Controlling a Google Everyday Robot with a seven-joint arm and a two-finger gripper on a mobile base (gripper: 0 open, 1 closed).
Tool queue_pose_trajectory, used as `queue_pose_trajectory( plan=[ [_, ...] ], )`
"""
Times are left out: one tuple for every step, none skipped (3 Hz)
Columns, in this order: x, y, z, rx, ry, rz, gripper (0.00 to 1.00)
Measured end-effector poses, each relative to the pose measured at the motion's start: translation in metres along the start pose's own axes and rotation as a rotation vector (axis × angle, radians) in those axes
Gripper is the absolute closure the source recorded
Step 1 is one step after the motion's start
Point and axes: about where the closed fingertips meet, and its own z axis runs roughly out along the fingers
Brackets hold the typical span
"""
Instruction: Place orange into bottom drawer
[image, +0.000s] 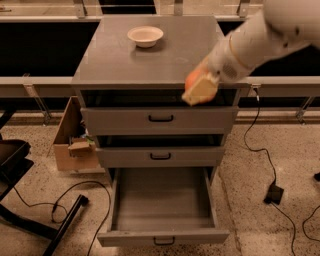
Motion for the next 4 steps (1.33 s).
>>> queue_pose_trajectory(
  plan=[
    [0.053, 0.033, 0.046, -0.085, 0.084, 0.05, 1.0],
    [0.086, 0.051, 0.097, -0.103, 0.13, 0.085, 1.0],
    [0.084, 0.052, 0.098, -0.106, 0.125, 0.083, 1.0],
    [0.08, 0.081, 0.147, -0.197, 0.089, 0.155, 1.0]
  ],
)
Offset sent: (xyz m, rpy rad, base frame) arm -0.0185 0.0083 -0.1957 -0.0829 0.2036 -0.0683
